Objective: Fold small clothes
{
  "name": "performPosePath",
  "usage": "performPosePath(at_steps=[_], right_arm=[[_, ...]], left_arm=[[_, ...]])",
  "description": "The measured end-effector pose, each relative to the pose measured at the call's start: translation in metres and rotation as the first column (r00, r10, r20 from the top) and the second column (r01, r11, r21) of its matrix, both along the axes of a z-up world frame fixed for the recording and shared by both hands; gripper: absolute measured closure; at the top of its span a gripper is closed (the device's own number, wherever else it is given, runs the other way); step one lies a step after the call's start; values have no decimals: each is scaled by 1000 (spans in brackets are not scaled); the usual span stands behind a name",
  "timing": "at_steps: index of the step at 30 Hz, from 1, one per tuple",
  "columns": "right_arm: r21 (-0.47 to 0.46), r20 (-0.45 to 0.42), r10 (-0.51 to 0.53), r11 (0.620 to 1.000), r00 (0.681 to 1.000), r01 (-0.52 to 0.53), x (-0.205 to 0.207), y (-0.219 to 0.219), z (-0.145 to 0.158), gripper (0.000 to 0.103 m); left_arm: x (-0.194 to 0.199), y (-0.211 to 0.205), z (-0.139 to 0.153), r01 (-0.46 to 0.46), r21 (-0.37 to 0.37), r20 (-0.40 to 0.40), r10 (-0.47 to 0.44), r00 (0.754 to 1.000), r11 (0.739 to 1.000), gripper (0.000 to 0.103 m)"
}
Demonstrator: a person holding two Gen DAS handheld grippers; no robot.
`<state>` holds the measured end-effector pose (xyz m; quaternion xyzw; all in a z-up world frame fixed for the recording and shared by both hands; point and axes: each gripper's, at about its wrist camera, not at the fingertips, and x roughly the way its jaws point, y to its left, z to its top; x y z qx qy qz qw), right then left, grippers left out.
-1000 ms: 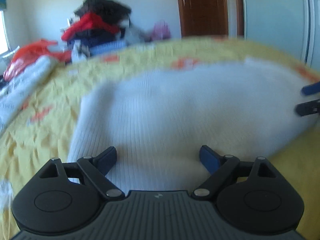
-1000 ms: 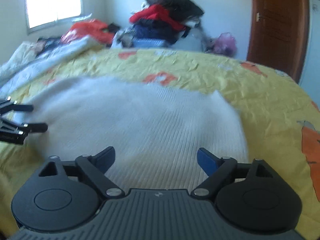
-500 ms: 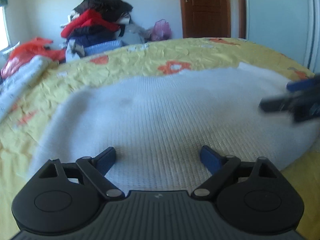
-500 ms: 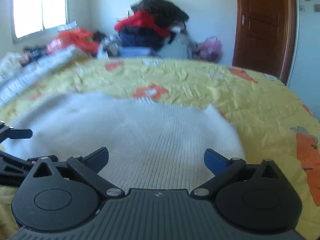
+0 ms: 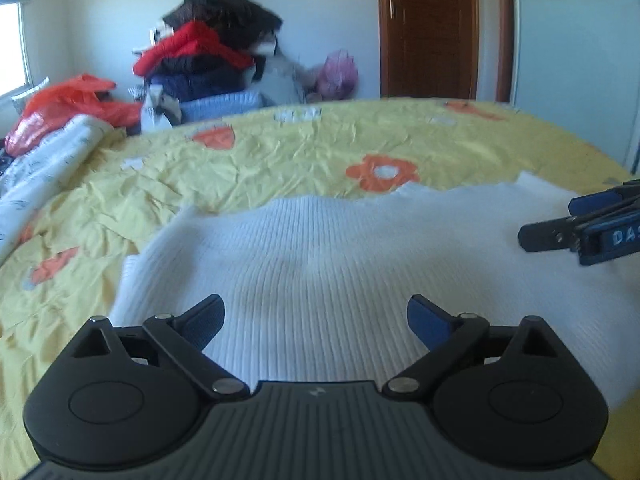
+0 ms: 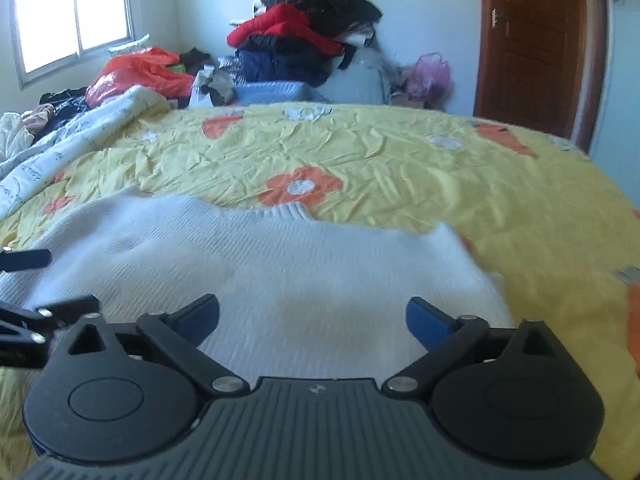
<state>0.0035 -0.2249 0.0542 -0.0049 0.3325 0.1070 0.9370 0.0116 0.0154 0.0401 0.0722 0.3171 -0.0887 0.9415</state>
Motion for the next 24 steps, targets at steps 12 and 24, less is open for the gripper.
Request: performPosePath(at_steps=[12, 24], right_arm=[[-47, -96, -32, 998, 995, 28, 48, -22, -21, 8], [-29, -100, -26, 999, 995, 24, 105, -21, -37, 2]], left_arm=[[34, 21, -2, -15, -50, -52, 12, 999, 999, 2], [127, 32, -25, -25, -65, -161, 14, 987, 998, 0]])
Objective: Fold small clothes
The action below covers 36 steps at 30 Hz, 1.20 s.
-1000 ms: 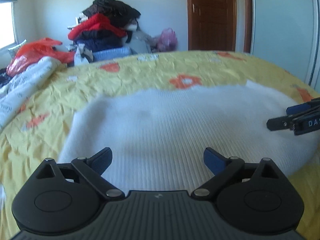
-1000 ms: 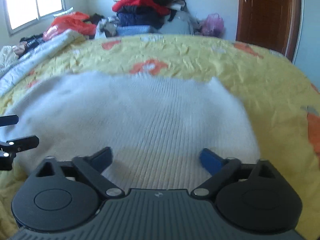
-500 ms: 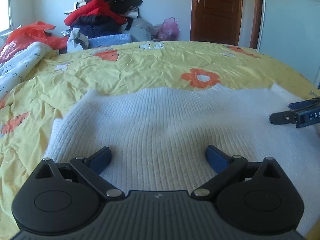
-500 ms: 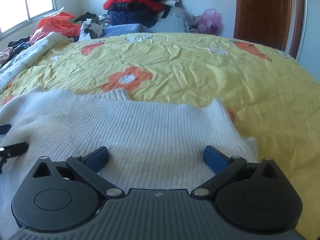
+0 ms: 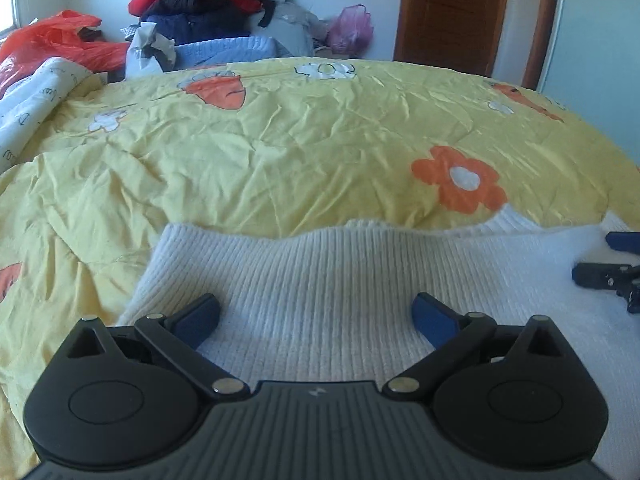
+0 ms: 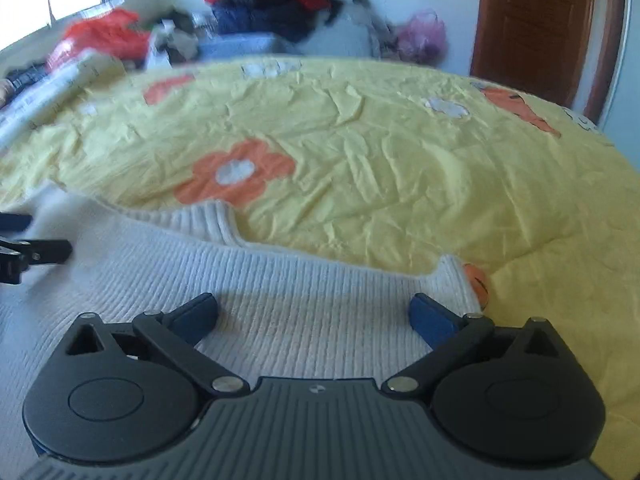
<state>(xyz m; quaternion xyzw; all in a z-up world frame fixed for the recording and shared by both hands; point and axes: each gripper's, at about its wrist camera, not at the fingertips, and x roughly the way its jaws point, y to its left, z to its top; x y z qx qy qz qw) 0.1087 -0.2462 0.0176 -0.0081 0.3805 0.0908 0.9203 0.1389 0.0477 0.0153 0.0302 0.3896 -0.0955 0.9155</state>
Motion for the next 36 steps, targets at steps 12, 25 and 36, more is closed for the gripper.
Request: performPosePath(at_steps=[12, 25, 36], right_arm=[[9, 30, 1, 1000, 1000, -1, -7, -1, 0, 3], [23, 35, 0, 1000, 999, -1, -8, -3, 0, 2], [69, 46, -3, 998, 999, 0, -12, -8, 2, 2]], left_arm=[[-88, 37, 37, -211, -147, 177, 236, 956, 966, 0], [-192, 70, 5, -429, -359, -34, 447, 894, 829, 0], [-170, 50, 1, -570, -323, -15, 598, 802, 756, 0]])
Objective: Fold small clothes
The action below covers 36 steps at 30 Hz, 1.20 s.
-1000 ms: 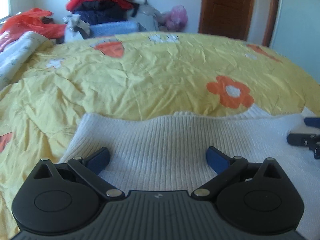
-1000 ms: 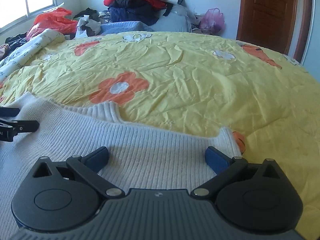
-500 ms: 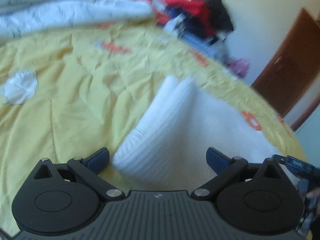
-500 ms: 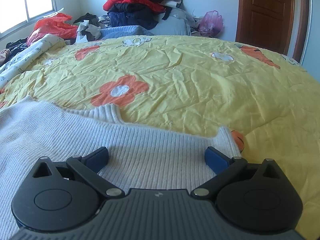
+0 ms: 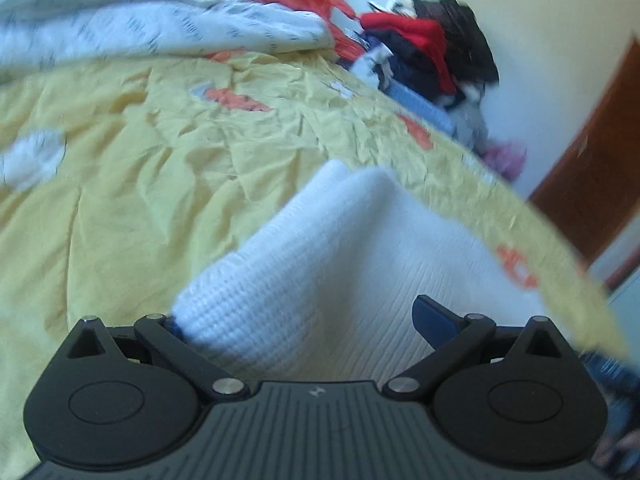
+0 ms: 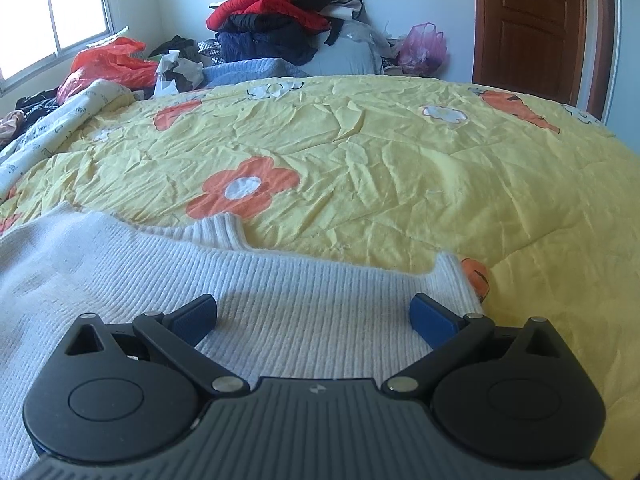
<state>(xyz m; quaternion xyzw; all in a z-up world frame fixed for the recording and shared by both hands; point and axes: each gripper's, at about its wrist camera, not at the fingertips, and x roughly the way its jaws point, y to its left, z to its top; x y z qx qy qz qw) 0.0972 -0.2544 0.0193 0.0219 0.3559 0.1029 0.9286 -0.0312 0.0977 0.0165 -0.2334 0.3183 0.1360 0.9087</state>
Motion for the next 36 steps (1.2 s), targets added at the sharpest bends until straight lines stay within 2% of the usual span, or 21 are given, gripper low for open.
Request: performPosePath(at_steps=[1, 2, 6, 9, 10, 11, 13, 15, 17, 19, 21, 22, 23, 24, 25, 27, 28, 29, 31, 32, 36], right_arm=[[5, 0, 0, 1000, 1000, 0, 0, -1, 0, 2], [8, 1, 0, 1000, 1000, 0, 0, -1, 0, 2], [19, 4, -1, 1000, 1000, 1, -1, -2, 0, 2], [28, 5, -2, 1000, 1000, 2, -1, -3, 0, 2], [31, 5, -2, 1000, 1000, 2, -1, -3, 0, 2], [33, 5, -2, 999, 1000, 2, -1, -3, 0, 2], [32, 6, -3, 999, 1000, 3, -2, -3, 0, 2], [33, 6, -3, 999, 1000, 3, -2, -3, 0, 2], [33, 6, -3, 999, 1000, 3, -2, -3, 0, 2], [31, 6, -3, 1000, 1000, 3, -2, -3, 0, 2], [32, 5, -3, 999, 1000, 3, -2, -3, 0, 2], [32, 6, -3, 999, 1000, 3, -2, -3, 0, 2], [34, 8, -2, 999, 1000, 2, -2, -3, 0, 2], [34, 8, -2, 999, 1000, 2, -2, -3, 0, 2], [34, 8, -2, 999, 1000, 2, -2, -3, 0, 2], [33, 8, -2, 999, 1000, 2, -2, -3, 0, 2], [33, 8, -2, 999, 1000, 2, -2, -3, 0, 2], [33, 8, -2, 999, 1000, 2, -2, -3, 0, 2], [33, 8, -3, 999, 1000, 2, -2, -3, 0, 2], [33, 8, -3, 999, 1000, 2, -2, -3, 0, 2], [34, 8, -2, 999, 1000, 2, -2, -3, 0, 2]], left_arm=[[1, -6, -1, 14, 46, -15, -13, 1000, 999, 0], [1, -9, -1, 10, 61, -15, -9, 1000, 998, 0], [0, -9, 0, -4, 55, -22, 5, 1000, 999, 1], [-2, -6, 3, -19, 44, -21, 20, 1000, 999, 20], [-4, -3, 4, -37, 26, -21, 37, 999, 999, 36], [-5, 1, 5, -56, -1, -24, 55, 998, 998, 46], [-8, 15, 6, -82, -102, -22, 80, 997, 991, 55], [-11, 29, 4, -104, -222, -23, 102, 995, 969, 57], [-14, 41, -1, -120, -347, -23, 119, 993, 930, 57], [-17, 54, -7, -125, -471, -22, 130, 991, 873, 55], [-21, 69, -16, -134, -602, -16, 155, 988, 788, 43], [-23, 76, -21, -131, -665, -8, 169, 986, 735, 33], [-24, 81, -25, -130, -708, -3, 180, 984, 695, 30], [-24, 84, -28, -133, -723, -6, 186, 983, 678, 31], [-22, 86, -29, -126, -726, -2, 181, 983, 676, 31], [-20, 84, -28, -121, -715, 9, 181, 983, 688, 32], [-18, 82, -26, -117, -697, 14, 177, 984, 707, 32], [-17, 79, -23, -115, -672, 15, 170, 985, 732, 38], [-12, 71, -16, -126, -568, -5, 149, 989, 813, 56], [-11, 67, -14, -117, -529, 2, 139, 990, 841, 57], [-15, 61, -8, -121, -438, 24, 146, 989, 891, 64]])
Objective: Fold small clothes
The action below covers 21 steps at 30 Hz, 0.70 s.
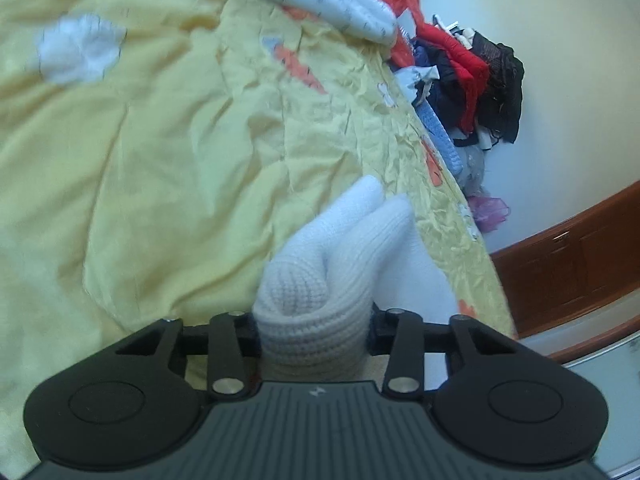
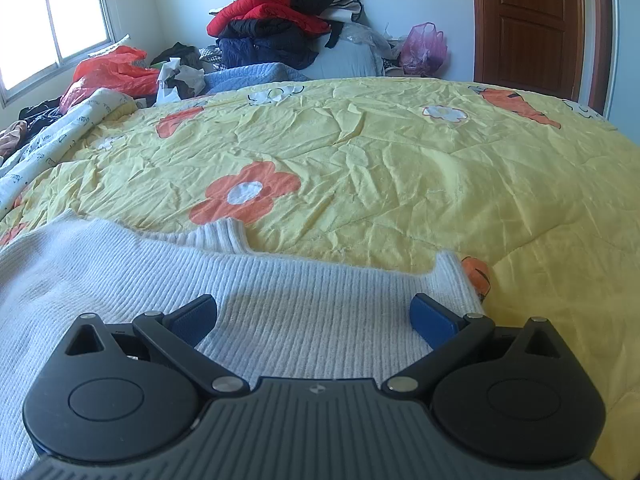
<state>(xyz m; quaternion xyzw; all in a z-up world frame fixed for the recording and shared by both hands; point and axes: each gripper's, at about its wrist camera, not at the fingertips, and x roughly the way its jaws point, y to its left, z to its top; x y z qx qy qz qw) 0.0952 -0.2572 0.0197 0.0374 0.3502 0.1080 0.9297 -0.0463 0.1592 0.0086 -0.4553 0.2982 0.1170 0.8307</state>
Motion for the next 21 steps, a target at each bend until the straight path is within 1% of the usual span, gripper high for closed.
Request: performPosePath(at_steps=[1, 2, 3, 4, 5, 6, 7, 8, 9, 10, 11, 12, 13, 14, 17, 18, 19, 20, 21], right_arm=[[0, 0, 0, 1000, 1000, 0, 0, 0, 0, 2], [-1, 0, 1, 1000, 1000, -1, 0, 0, 0, 2], [0, 0, 1, 1000, 1000, -1, 0, 0, 0, 2], [1, 0, 0, 1000, 1000, 0, 0, 0, 0, 2], [0, 0, 0, 1000, 1000, 0, 0, 0, 0, 2], [-1, 0, 1, 1000, 1000, -1, 0, 0, 0, 2], [-2, 0, 0, 1000, 1000, 0, 0, 0, 0, 2], [-3, -1, 0, 1000, 1000, 0, 0, 0, 0, 2], [-4, 0, -1, 1000, 1000, 1, 0, 0, 0, 2], [-5, 0, -2, 1000, 1000, 2, -1, 1, 0, 2], [-7, 1, -3, 1000, 1000, 3, -1, 1, 0, 2], [-11, 1, -3, 1000, 1000, 3, -1, 1, 0, 2], [-16, 0, -2, 1000, 1000, 2, -1, 2, 0, 2], [-21, -3, -1, 1000, 1000, 1, -1, 3, 0, 2], [-39, -23, -4, 999, 1000, 3, 2, 6, 4, 2], [-32, -31, -14, 999, 999, 13, 1, 8, 10, 4], [16, -41, -16, 1000, 999, 17, -1, 10, 18, 5], [104, -49, 9, 995, 999, -4, -6, 13, 27, 5], [197, -56, 49, 980, 997, -37, -9, 16, 35, 5]], left_arm=[[1, -6, 6, 7, 51, 2, -7, 1000, 999, 65], [3, -16, 15, 23, 141, 2, -24, 1000, 990, 66], [3, -32, 26, 58, 253, 15, -63, 998, 966, 66], [2, -55, 37, 114, 376, 35, -136, 990, 920, 66], [1, -81, 46, 184, 501, 36, -232, 972, 846, 66], [-1, -109, 49, 248, 615, 9, -321, 947, 749, 66], [-3, -133, 47, 286, 705, -21, -384, 923, 649, 66], [-7, -152, 42, 297, 774, -42, -422, 906, 560, 66], [-10, -166, 34, 295, 824, -61, -442, 895, 483, 66], [-12, -176, 26, 288, 864, -81, -451, 889, 413, 66], [-15, -182, 18, 275, 893, -94, -451, 887, 355, 66], [-17, -185, 13, 262, 912, -98, -453, 886, 315, 66], [-19, -186, 10, 254, 921, -97, -458, 884, 295, 66], [-19, -184, 9, 252, 922, -94, -461, 882, 293, 66], [-17, -179, 11, 248, 911, -73, -463, 883, 329, 66], [-18, -177, 11, 246, 910, -68, -463, 884, 335, 66], [-21, -180, 11, 244, 908, -63, -464, 883, 341, 66], [-21, -179, 11, 243, 906, -58, -466, 883, 347, 66], [-22, -179, 10, 243, 903, -55, -468, 882, 353, 66]])
